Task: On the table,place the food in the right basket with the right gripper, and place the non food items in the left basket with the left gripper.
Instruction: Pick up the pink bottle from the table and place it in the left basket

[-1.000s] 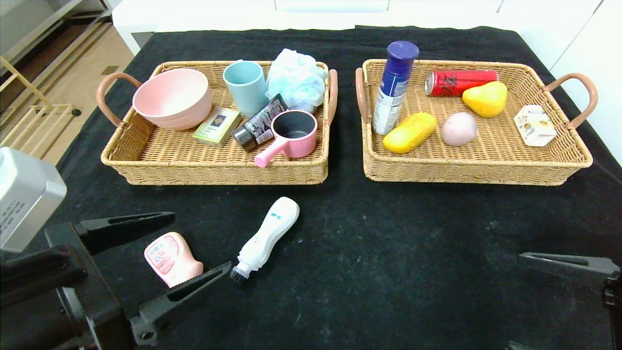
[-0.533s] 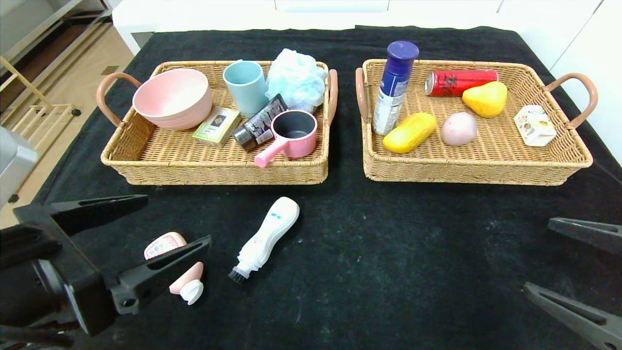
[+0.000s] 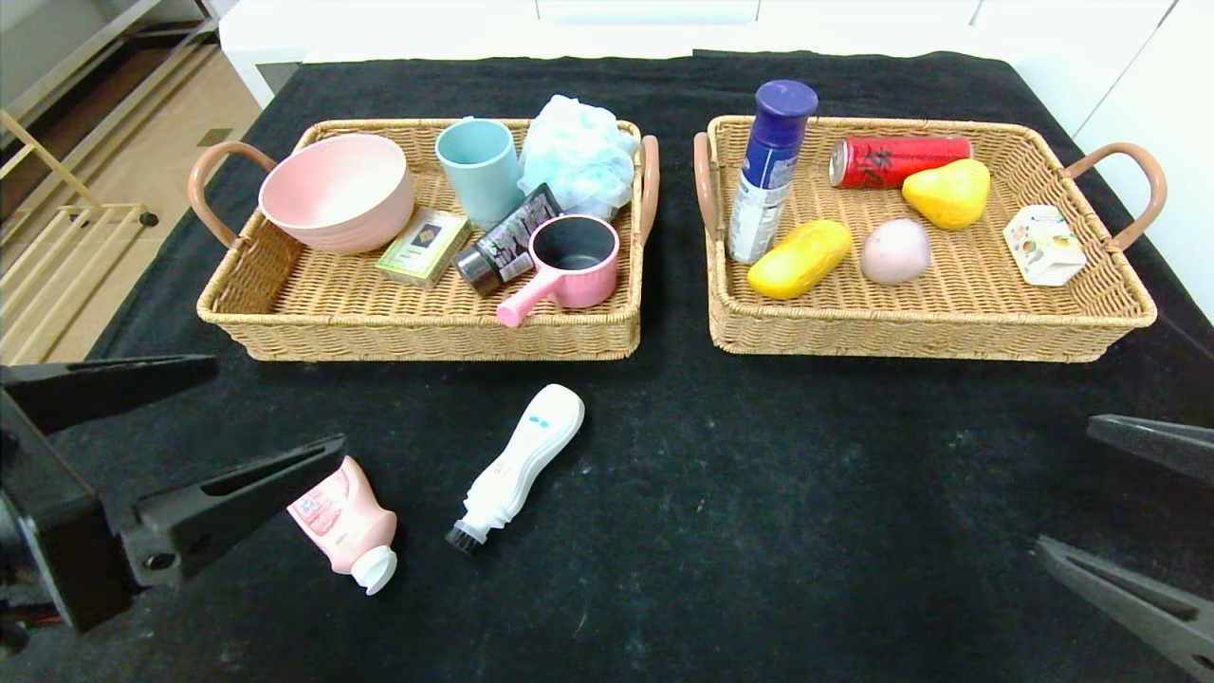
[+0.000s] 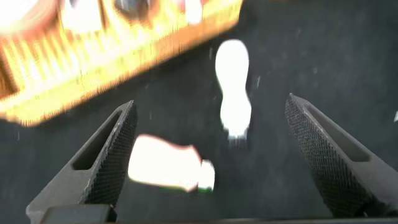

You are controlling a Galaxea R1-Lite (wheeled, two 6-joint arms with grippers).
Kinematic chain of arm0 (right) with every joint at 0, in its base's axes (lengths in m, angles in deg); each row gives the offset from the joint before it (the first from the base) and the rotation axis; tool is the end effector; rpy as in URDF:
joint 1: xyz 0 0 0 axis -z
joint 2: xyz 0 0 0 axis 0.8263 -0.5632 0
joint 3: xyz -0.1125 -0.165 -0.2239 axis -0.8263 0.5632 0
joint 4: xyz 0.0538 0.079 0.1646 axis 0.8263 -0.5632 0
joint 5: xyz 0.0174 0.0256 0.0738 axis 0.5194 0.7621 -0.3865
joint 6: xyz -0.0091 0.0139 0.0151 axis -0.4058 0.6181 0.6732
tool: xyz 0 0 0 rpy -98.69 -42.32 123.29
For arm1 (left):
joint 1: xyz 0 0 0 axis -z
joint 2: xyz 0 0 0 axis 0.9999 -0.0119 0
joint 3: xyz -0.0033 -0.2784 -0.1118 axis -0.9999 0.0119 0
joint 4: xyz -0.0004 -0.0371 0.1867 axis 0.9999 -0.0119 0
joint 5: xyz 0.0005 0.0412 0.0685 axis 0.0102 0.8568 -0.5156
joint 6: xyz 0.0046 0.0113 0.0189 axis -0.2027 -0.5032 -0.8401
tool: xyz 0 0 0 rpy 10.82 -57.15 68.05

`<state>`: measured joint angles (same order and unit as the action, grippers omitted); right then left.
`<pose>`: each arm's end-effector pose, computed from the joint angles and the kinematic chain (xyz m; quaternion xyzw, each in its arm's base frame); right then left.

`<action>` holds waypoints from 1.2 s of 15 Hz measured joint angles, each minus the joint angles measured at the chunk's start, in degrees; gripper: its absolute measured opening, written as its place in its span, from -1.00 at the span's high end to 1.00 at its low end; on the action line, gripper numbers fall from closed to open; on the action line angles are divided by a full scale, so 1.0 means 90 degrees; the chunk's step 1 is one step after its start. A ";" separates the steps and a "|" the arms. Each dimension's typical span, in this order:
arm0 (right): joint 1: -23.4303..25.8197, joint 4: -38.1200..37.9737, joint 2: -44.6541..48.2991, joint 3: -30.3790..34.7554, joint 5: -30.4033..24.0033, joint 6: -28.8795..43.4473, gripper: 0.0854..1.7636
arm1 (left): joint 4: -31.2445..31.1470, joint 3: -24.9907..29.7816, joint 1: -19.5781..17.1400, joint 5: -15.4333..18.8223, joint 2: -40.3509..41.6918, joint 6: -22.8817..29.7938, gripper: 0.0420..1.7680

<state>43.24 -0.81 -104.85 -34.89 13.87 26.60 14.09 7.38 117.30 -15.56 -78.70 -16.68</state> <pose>0.1163 0.0371 0.2109 -0.1062 -0.0121 0.3570 0.9280 0.1061 -0.0546 0.2778 0.1109 0.0919 -0.2129 0.9664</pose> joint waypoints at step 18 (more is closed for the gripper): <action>-0.0003 -0.0054 0.0060 0.0030 -0.0012 -0.0004 -0.93 | -0.3103 -0.1577 -0.0809 -0.1084 -0.2307 0.4884 -0.94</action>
<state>43.21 -1.30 -104.32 -34.63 13.76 26.57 -13.83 -6.81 110.02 -25.32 -99.46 27.28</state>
